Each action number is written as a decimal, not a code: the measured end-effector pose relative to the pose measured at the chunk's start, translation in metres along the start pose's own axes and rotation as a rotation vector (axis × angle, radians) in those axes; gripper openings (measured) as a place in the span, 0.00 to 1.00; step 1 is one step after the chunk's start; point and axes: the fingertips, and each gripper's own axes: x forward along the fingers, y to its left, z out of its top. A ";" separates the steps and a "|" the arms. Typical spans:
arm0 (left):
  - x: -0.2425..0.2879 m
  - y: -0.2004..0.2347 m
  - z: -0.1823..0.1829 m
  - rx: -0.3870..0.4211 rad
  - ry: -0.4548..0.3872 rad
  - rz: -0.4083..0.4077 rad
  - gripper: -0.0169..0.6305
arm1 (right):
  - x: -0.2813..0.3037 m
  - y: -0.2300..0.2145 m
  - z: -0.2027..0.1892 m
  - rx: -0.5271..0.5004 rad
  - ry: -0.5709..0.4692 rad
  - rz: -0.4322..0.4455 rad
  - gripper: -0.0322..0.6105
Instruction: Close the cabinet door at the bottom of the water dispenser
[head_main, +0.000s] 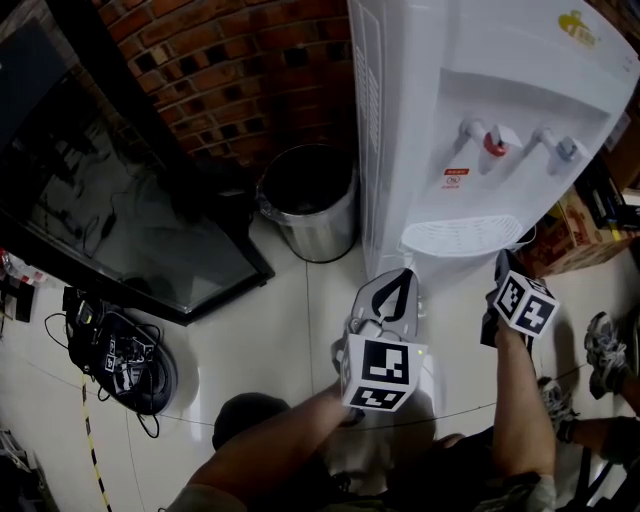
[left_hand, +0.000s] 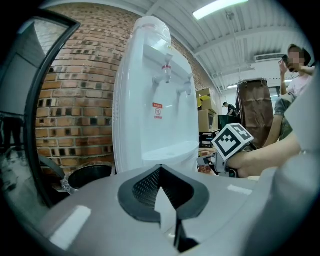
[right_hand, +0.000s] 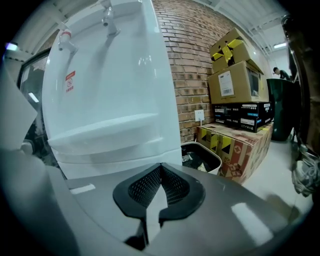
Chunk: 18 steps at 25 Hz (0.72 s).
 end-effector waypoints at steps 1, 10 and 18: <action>-0.002 0.000 0.003 -0.001 -0.006 -0.001 0.03 | -0.004 0.002 0.001 -0.005 0.004 0.003 0.05; -0.030 0.005 0.025 -0.018 -0.065 0.009 0.03 | -0.077 0.030 0.045 -0.099 -0.116 0.045 0.05; -0.067 -0.003 0.046 -0.054 -0.114 0.011 0.03 | -0.169 0.081 0.073 -0.187 -0.259 0.141 0.05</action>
